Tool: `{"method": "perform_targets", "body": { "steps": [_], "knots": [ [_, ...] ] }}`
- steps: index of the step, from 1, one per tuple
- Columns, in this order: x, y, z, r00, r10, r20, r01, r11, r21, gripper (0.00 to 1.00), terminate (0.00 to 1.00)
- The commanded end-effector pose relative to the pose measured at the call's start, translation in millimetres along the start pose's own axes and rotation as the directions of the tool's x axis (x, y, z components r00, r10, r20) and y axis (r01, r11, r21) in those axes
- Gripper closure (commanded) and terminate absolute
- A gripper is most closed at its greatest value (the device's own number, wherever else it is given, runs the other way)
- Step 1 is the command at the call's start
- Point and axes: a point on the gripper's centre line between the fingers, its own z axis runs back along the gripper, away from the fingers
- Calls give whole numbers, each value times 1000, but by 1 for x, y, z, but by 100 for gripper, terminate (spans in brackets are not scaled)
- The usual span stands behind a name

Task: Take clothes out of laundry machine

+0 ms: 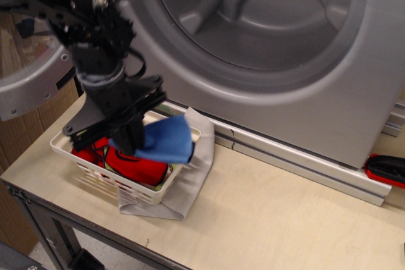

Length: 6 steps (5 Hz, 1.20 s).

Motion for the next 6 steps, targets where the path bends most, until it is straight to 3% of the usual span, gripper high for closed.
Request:
{"method": "perform_targets", "body": {
  "steps": [1, 2, 3, 4, 5, 6],
  "knots": [
    [41, -10, -7, 994, 1, 105, -3, 1000, 12, 100, 0],
    [50, -7, -14, 995, 15, 103, -22, 998, 66, 0, 0],
    [51, -17, -8, 993, 2, 116, -14, 994, 107, 0, 0],
    [49, -23, -6, 999, -25, 36, 21, 995, 100, 0, 0],
    [48, -32, 1, 998, -56, -15, 57, 989, 139, 0, 0],
    [44, -39, 19, 994, -95, -51, 100, 989, 111, 0, 0]
  ]
}}
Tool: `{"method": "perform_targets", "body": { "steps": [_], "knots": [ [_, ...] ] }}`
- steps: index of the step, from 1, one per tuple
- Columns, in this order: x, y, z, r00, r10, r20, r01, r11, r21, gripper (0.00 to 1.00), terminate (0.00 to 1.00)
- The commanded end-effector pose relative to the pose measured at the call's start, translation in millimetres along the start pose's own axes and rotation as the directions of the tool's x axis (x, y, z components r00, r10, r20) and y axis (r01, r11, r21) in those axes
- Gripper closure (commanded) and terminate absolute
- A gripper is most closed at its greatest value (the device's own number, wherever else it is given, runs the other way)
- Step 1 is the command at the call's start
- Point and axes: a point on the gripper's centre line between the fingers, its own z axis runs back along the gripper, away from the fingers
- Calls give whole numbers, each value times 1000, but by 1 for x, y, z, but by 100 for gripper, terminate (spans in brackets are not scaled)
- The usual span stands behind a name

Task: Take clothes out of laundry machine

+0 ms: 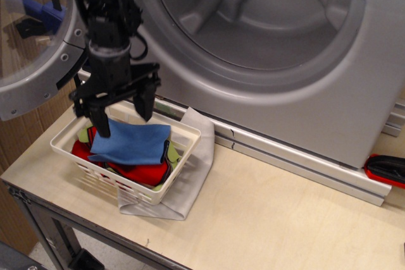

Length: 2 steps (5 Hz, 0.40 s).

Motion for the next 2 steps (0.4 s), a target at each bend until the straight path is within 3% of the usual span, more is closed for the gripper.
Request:
{"method": "perform_targets", "body": {
  "steps": [1, 2],
  "knots": [
    [-2, -11, 39, 999, -49, -6, 48, 998, -44, 0, 0],
    [-2, -11, 39, 999, -49, -6, 48, 998, -44, 0, 100]
  ]
}}
